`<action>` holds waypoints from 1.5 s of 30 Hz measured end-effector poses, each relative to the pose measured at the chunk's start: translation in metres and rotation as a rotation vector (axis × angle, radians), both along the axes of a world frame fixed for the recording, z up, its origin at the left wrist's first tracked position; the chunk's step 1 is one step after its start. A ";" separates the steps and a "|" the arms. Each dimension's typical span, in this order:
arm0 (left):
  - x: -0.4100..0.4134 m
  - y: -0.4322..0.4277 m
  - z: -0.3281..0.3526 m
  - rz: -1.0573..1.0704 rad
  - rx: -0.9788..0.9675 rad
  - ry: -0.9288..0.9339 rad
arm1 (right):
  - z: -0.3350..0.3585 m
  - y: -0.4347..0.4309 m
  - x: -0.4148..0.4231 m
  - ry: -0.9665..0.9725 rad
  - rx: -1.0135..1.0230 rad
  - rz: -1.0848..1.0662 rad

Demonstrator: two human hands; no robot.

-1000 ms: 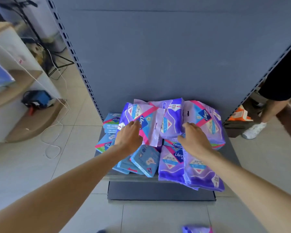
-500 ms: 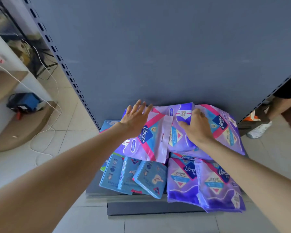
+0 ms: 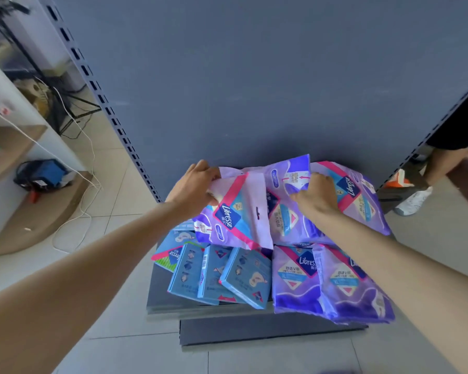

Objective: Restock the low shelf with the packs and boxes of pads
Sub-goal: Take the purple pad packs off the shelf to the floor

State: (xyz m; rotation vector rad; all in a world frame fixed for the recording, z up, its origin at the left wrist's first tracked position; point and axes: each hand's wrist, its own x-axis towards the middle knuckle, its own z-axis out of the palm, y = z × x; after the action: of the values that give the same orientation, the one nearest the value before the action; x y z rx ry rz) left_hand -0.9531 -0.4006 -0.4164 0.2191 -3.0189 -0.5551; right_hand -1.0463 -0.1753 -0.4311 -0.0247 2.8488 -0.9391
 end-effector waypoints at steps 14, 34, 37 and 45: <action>0.094 0.145 0.027 0.361 1.311 0.070 | 0.056 0.110 0.115 -0.163 -1.149 -0.528; 0.093 0.311 0.005 0.195 1.550 -0.290 | 0.046 0.302 0.215 -0.306 -1.640 -0.482; 0.096 0.328 -0.004 0.214 1.488 -0.333 | 0.054 0.332 0.223 -0.295 -1.409 -0.477; 0.123 0.409 -0.043 0.054 1.285 -0.549 | 0.005 0.401 0.289 -0.238 -0.848 -0.473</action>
State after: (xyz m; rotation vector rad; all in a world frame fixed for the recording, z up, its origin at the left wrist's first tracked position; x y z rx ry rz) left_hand -0.8306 0.0082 -0.4599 0.5459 -2.4714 -2.6567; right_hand -0.7569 0.2260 -0.4265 0.6359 2.0688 -2.0032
